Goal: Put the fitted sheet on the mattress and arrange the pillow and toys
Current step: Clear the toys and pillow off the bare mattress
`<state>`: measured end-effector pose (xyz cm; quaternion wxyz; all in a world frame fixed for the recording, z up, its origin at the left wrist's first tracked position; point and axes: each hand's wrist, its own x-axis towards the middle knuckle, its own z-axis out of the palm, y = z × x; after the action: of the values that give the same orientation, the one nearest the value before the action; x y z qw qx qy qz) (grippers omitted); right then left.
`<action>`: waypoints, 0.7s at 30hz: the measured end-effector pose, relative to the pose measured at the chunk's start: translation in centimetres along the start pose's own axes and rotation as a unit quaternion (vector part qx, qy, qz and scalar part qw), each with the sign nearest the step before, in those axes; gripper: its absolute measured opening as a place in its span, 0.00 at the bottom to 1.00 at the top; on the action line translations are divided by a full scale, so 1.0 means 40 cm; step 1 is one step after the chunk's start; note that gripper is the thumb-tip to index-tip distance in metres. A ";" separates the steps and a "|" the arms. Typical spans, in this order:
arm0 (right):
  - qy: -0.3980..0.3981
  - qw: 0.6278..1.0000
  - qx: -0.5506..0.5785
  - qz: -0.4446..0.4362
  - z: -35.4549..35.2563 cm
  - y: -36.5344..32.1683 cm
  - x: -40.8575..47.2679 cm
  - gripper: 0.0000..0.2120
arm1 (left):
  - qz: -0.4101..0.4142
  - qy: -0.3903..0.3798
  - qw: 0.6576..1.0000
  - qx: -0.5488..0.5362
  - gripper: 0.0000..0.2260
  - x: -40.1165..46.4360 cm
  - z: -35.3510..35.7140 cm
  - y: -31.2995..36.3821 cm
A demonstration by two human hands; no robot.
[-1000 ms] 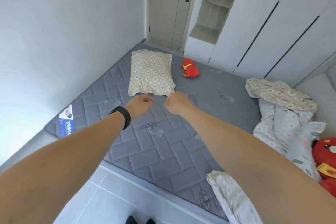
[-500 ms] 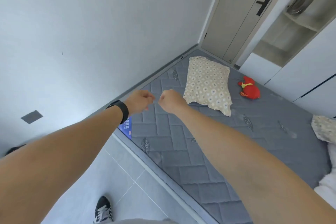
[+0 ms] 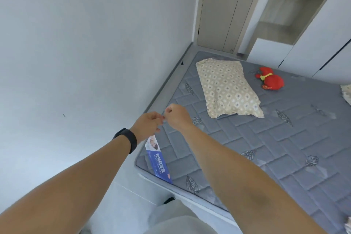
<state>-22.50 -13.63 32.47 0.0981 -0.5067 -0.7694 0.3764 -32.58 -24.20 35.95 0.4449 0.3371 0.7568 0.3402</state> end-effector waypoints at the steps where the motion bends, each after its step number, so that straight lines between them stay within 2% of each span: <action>1: 0.014 1.000 0.020 0.006 0.000 -0.021 0.050 0.08 | 0.014 -0.004 1.000 0.008 0.06 0.045 -0.017 0.021; 6: 0.072 0.991 0.107 0.022 -0.018 -0.103 0.230 0.07 | 0.044 -0.018 0.998 0.030 0.07 0.213 -0.139 0.108; 10: 0.104 0.987 0.113 0.035 -0.048 -0.116 0.326 0.09 | 0.043 -0.002 0.999 -0.016 0.09 0.372 -0.210 0.168; 12: 0.128 0.983 0.121 0.049 -0.074 -0.110 0.363 0.10 | 0.017 -0.007 0.997 -0.073 0.10 0.447 -0.209 0.187; 15: 0.177 0.964 0.168 0.107 -0.102 -0.089 0.426 0.10 | -0.013 -0.069 0.994 -0.082 0.10 0.571 -0.161 0.211; 18: 0.235 0.938 0.195 0.164 -0.117 -0.054 0.476 0.09 | 0.000 -0.139 0.989 -0.052 0.10 0.678 -0.097 0.241; 21: 0.314 0.894 0.215 0.237 -0.131 -0.047 0.488 0.07 | -0.003 -0.218 0.976 -0.011 0.10 0.773 -0.068 0.287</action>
<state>-30.15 5.15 32.88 0.3490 -0.7320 -0.4564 0.3663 -44.30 6.56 32.59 0.6038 0.3961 0.6387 0.2656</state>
